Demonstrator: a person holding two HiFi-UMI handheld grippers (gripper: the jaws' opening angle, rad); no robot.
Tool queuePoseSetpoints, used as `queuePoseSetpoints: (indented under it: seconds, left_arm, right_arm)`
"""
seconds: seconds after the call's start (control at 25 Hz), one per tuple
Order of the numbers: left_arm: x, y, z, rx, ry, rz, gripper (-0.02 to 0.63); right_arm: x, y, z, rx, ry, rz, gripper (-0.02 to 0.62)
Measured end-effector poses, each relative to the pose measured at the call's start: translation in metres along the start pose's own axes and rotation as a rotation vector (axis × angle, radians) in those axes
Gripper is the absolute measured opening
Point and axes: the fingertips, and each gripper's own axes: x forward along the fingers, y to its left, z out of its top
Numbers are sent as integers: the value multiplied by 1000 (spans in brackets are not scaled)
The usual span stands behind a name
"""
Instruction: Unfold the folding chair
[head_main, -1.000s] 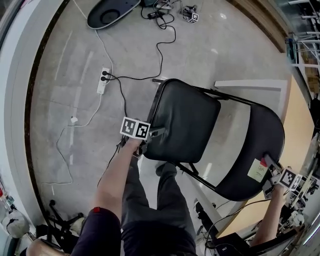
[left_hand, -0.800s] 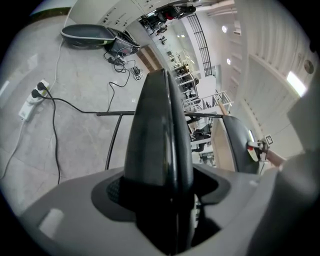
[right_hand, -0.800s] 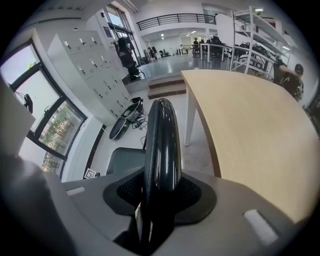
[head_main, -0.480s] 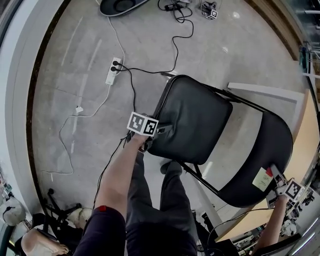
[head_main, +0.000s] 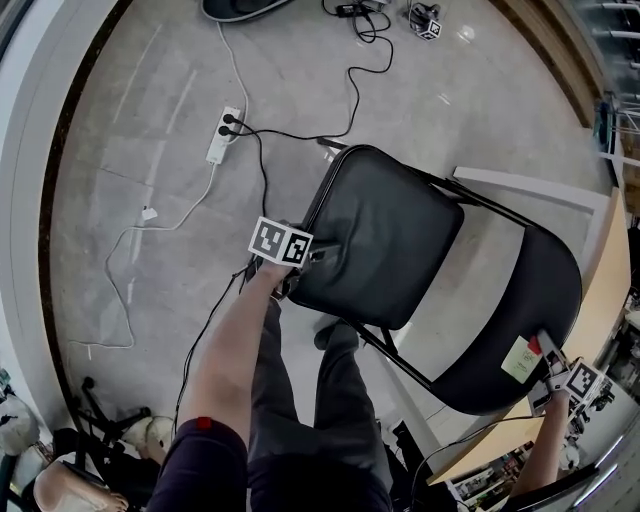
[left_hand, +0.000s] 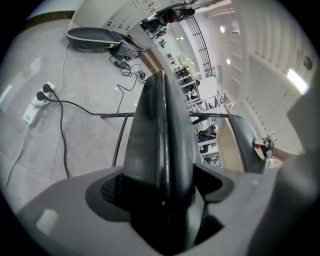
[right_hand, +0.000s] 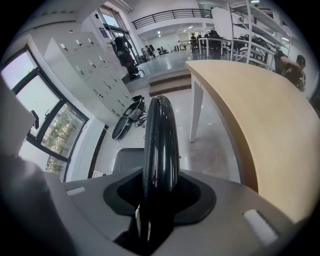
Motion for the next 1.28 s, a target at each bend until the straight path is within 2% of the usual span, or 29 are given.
queuePoseSetpoints:
  seconds: [0.08,0.12,0.28,0.4,0.48,0.56,0.64,0.72,0.8,0.84,0.92,1.0,1.08,1.28]
  left_arm:
    - [4,1,0,-4,8,0,394]
    - [4,2,0,-11,12,4,403]
    - [-7,10,1,-78,-1,30,468]
    - [-28,18,2,-113,-23,73,467]
    - [-47,25,10,-129,-48,105,465]
    - [-71,26,12,-143,-60,133,461]
    - [-97,19,12,-129,-46,168,449]
    - [-125,4,15,-84,-19,197,414]
    - [-154,-15,15,-34,3,216,357]
    - [-168,-24,15,-6,13,221,345]
    - [-193,-42,28,64,14,239,341]
    - [-217,-61,49,122,-14,256,332]
    - [-235,-83,62,141,-56,255,330]
    - [-256,-144,81,115,-148,183,319]
  right_arm:
    - [8,22,-2,54,-24,143,144]
    - [9,28,-1,68,-31,179,143]
    - [9,35,2,37,-35,186,143]
    - [12,36,0,39,-42,194,144]
    - [12,32,-1,41,-50,151,144]
    - [9,18,0,14,-46,27,144]
    - [12,17,1,-38,-63,2,150]
    - [15,17,-3,-86,-87,-20,178]
    - [15,14,-10,-116,-97,-82,199]
    - [14,12,-12,-117,-107,-113,210]
    - [14,10,-9,-83,-161,-153,274]
    - [6,13,2,-16,-260,-144,332]
    - [-13,17,8,41,-355,-114,365]
    - [-61,38,1,16,-447,-69,373]
